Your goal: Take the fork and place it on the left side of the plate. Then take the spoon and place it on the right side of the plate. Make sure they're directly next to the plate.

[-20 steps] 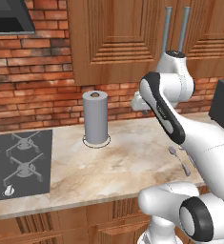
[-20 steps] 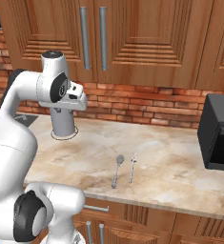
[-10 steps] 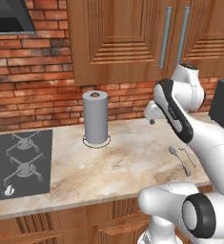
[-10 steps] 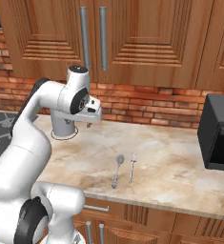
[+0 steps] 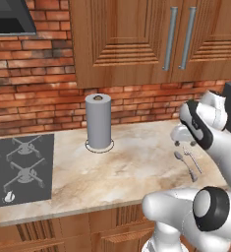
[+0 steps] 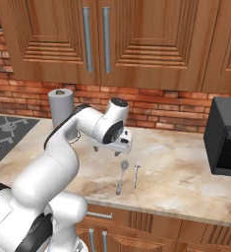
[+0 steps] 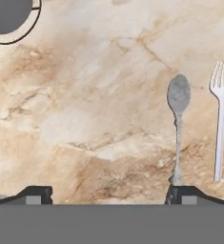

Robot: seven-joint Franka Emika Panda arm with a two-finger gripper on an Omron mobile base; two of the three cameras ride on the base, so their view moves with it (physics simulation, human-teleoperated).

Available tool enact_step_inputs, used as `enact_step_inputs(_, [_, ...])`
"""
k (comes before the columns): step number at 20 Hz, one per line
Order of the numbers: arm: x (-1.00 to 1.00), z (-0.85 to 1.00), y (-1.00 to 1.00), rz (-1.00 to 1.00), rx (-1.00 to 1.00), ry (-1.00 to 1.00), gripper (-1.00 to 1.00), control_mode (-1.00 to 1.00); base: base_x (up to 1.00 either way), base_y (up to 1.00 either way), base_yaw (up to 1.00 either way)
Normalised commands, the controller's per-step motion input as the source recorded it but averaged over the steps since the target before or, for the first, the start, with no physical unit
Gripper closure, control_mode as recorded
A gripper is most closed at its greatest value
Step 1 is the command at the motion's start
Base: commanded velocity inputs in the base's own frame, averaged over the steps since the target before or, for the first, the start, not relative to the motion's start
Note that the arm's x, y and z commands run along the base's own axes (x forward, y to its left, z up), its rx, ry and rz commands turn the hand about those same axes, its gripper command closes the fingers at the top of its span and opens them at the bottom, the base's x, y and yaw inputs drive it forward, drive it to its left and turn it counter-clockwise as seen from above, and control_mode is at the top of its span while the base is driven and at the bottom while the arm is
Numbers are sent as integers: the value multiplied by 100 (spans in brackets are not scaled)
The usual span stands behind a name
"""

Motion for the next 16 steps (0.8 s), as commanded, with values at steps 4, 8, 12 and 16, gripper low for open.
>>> enact_step_inputs(4, [14, -38, -47, 0, -7, 0, -100, -100, 0, 0, 0])
enact_step_inputs(8, [26, -21, -43, -8, -9, 6, -100, -100, 0, 0, 0])
enact_step_inputs(12, [41, -32, -45, -11, -8, 18, -100, -100, 0, 0, 0])
enact_step_inputs(16, [41, -39, -44, -13, -6, 21, -100, -100, 0, 0, 0])
